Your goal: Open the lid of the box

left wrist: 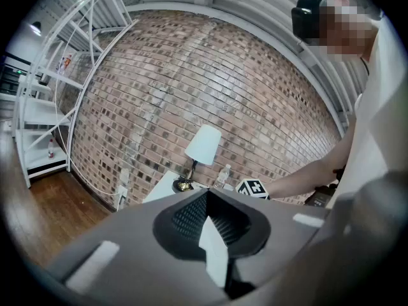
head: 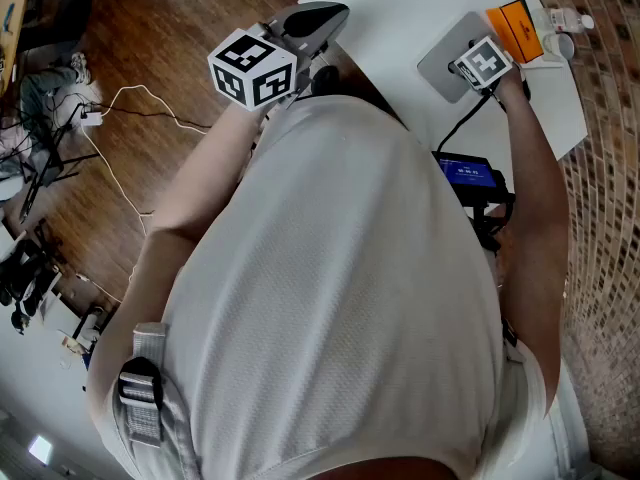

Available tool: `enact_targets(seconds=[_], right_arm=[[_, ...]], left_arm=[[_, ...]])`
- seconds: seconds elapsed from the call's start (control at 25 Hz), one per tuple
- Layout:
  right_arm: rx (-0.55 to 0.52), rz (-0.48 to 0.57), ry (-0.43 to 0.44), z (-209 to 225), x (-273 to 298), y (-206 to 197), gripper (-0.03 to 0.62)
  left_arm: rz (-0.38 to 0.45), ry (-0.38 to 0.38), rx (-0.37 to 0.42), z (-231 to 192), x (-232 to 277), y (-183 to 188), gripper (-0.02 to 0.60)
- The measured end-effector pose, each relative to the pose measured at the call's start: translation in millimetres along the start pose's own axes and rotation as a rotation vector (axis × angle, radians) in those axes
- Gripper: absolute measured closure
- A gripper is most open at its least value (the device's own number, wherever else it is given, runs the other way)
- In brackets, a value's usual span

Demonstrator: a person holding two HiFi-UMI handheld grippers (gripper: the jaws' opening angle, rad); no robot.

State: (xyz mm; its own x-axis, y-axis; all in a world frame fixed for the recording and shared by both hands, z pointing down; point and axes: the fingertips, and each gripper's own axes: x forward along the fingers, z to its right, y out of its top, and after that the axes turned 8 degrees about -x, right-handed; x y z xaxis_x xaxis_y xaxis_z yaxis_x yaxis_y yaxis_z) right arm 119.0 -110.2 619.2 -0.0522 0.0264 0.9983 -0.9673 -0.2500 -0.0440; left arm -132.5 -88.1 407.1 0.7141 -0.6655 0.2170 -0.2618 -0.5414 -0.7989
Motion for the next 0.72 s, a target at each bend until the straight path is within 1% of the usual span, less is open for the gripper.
enact_targets(seconds=[0.12,0.2,0.32,0.44,0.56,0.64,0.72], right_arm=[[0.002,0.034,-0.012,0.2,-14.2,-7.5,0.298],[0.025,0.068,-0.02,-1.2,-27.3,-17.0,0.298],[0.088,0.092,-0.035,-6.0,-34.0,-54.8,0.298],[0.162,0.067,-0.03,-21.0,-18.6,-112.8,0.298],[0.187,0.028,0.001,-40.8,2.1,-159.4,0.298],[0.171,0.005,0.014,-46.8,21.7,-174.6,0.298],[0.131,0.005,0.012,-48.6,36.8,-175.3,0.299]], left_arm=[[-0.017,-0.025,0.004,5.2,13.1,-3.9,0.58],[-0.038,-0.046,0.009,9.4,24.4,-7.6,0.58],[-0.082,-0.102,0.032,20.8,52.1,-14.8,0.58],[-0.132,-0.178,0.075,43.0,81.8,-18.9,0.58],[-0.158,-0.22,0.102,70.1,99.7,-14.0,0.58],[-0.176,-0.224,0.121,78.3,107.2,-16.6,0.58],[-0.194,-0.222,0.145,81.9,108.4,-20.8,0.58]])
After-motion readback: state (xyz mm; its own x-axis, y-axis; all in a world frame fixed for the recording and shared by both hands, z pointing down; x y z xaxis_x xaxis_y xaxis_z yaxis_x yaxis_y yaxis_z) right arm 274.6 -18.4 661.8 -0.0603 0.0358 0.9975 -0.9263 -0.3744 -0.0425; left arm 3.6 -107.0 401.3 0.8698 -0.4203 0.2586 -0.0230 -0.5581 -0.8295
